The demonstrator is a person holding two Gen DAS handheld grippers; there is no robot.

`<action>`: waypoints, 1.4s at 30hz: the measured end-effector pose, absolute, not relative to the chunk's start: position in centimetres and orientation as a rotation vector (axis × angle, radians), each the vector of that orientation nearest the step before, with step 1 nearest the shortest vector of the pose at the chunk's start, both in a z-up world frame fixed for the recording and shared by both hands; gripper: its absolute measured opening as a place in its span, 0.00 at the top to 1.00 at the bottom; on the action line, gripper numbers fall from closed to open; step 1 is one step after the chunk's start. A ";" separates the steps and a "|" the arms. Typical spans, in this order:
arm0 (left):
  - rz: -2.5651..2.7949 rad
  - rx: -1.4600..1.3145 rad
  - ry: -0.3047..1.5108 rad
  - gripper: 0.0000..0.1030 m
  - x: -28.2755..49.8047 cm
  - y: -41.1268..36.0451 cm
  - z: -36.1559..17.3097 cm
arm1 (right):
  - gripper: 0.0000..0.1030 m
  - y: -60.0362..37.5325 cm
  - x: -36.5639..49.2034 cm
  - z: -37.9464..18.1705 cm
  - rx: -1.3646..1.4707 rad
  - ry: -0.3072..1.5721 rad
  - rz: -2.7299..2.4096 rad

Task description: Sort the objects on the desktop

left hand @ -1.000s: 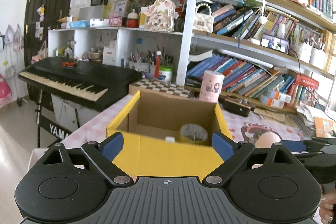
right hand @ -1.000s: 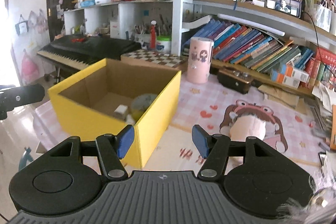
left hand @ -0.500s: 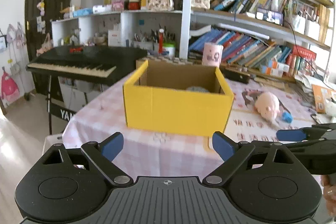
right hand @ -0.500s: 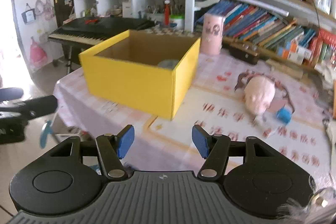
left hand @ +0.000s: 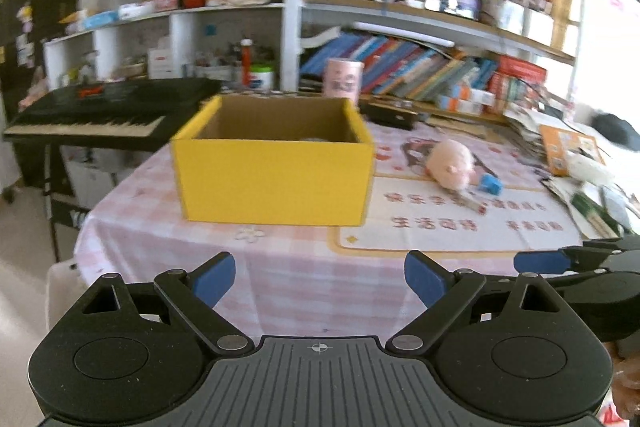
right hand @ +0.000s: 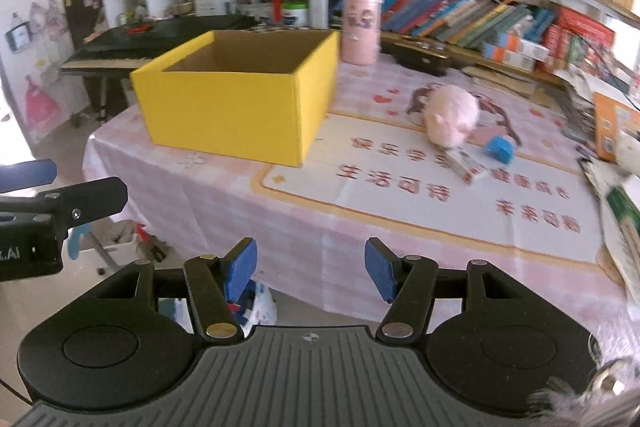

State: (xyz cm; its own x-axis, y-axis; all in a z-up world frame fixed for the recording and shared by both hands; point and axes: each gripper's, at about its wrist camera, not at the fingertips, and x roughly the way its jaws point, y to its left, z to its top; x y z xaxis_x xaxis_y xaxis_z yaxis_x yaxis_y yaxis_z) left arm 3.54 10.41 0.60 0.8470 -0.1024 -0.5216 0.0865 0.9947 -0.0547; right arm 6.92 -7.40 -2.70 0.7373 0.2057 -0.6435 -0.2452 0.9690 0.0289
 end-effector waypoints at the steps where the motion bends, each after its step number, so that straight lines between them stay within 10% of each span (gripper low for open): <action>1: -0.115 -0.022 0.553 0.09 3.6 10.1 0.6 | 0.44 -7.7 6.8 -2.8 -0.052 0.704 0.231; 42: -0.297 0.007 0.660 0.09 14.4 -9.1 -1.5 | 0.44 -27.3 14.5 -3.9 -0.007 0.797 0.055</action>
